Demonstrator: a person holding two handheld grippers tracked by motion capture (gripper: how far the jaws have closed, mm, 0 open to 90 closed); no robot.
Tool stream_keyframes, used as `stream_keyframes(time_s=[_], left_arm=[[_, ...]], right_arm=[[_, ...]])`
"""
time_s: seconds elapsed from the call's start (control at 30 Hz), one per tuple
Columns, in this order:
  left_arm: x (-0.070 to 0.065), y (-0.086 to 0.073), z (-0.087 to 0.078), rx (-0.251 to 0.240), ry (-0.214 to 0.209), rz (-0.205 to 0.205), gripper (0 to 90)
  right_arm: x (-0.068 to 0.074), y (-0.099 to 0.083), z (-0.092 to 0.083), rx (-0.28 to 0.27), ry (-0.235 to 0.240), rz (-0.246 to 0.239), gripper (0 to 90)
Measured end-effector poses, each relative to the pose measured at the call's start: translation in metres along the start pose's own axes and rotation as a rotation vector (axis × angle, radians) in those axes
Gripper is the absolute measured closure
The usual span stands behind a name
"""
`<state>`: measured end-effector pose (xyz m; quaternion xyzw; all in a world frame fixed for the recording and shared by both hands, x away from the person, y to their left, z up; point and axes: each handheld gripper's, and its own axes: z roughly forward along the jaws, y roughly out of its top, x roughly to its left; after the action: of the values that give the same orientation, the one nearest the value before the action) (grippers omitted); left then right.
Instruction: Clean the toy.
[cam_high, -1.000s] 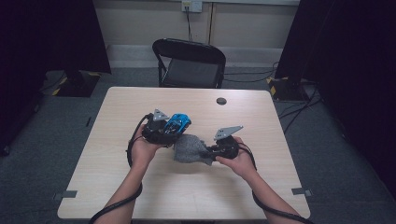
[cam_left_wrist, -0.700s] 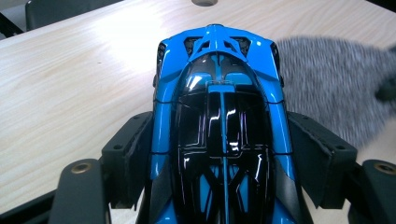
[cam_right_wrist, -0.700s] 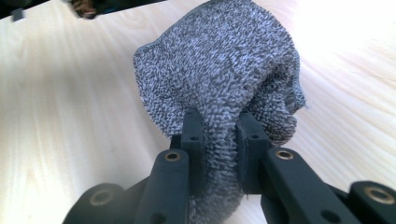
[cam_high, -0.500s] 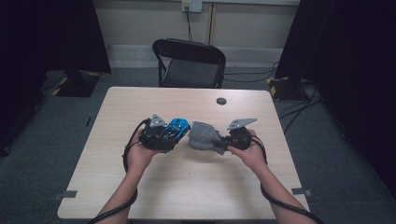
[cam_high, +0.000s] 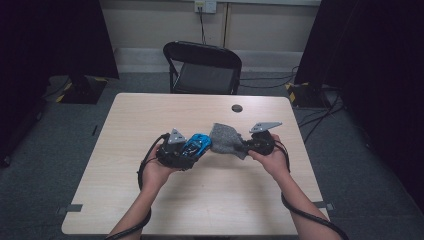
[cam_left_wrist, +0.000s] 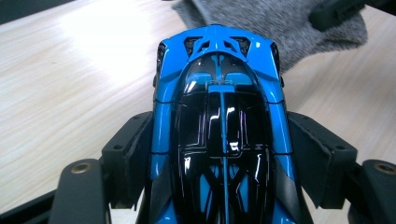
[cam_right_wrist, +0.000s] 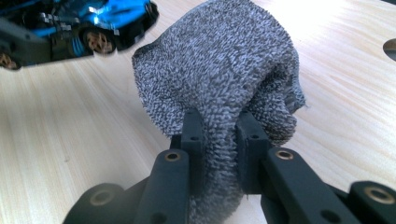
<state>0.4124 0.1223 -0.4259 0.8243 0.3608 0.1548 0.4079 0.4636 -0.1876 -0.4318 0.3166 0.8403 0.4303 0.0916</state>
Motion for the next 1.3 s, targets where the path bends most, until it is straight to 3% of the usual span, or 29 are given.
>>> stream_keyframes(time_s=[0.3,0.57,1.3], left_arm=[[-0.011,0.003,0.004,0.010,-0.024,0.032,28.0],[-0.019,0.005,0.009,0.008,-0.029,0.059,28.0],[-0.018,0.013,0.016,-0.002,-0.029,0.029,28.0]], right_arm=[[0.000,0.003,0.003,-0.007,-0.012,0.006,76.6],[0.007,0.008,0.010,-0.015,0.021,0.002,76.6],[0.015,0.000,0.020,-0.006,0.079,0.010,76.6]])
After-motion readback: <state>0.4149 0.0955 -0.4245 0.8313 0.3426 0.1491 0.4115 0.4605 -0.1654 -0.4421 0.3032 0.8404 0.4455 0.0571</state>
